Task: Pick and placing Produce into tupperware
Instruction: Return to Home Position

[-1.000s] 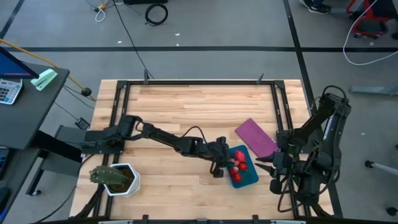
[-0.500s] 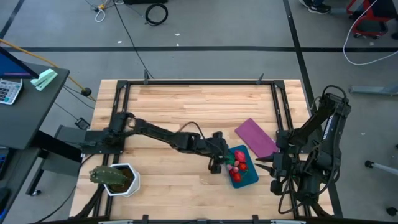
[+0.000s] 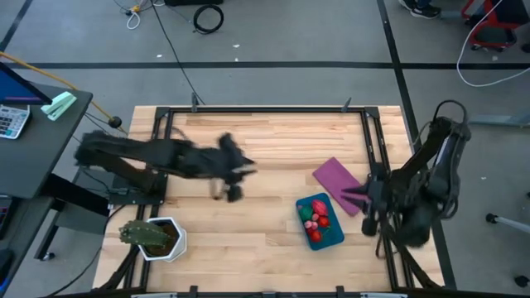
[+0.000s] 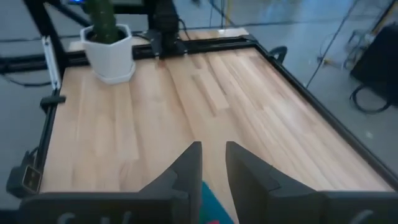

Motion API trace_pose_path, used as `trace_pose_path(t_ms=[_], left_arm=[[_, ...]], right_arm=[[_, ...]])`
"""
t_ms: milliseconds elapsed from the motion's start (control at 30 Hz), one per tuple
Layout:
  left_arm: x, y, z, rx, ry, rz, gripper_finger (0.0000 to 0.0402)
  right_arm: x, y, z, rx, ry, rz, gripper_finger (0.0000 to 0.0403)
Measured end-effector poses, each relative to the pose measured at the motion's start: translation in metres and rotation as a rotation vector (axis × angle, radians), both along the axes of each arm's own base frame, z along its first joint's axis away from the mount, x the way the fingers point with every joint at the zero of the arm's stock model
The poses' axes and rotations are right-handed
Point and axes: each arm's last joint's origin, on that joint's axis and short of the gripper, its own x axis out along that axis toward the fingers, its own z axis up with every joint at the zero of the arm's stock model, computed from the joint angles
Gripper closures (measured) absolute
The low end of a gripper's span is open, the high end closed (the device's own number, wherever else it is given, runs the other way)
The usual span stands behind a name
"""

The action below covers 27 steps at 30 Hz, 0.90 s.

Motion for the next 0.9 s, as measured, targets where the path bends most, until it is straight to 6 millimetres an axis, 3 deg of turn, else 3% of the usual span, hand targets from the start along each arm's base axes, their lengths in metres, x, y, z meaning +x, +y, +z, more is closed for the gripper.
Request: trace_pose_path(t_ms=[167,267,367,533,733,900], left_arm=[[-0.076,0.010,0.039,-0.095,-0.084,0.068,0.0298],[-0.116,0.013,0.049,-0.162,-0.090,0.069,0.0301],[-0.144,0.012,0.051,-0.200,-0.065,0.039,0.0303],[-0.165,0.005,0.053,-0.222,-0.065,-0.048,0.0302],[-0.176,0.002,0.051,-0.085,-0.036,-0.083,0.0305],[-0.199,0.016,0.044,-0.032,-0.012,0.089,0.0307]], right_arm=[[0.012,-0.025,0.015,0.110,0.032,0.035,0.0323],[0.028,-0.027,0.025,0.127,0.011,0.153,0.0323],[0.048,-0.025,0.035,0.108,-0.040,0.333,0.0323],[0.085,-0.035,0.044,0.091,-0.153,0.591,0.0323],[0.119,-0.076,0.025,0.119,-0.086,0.460,0.0323],[0.119,-0.103,0.002,0.122,-0.166,0.464,0.0323]])
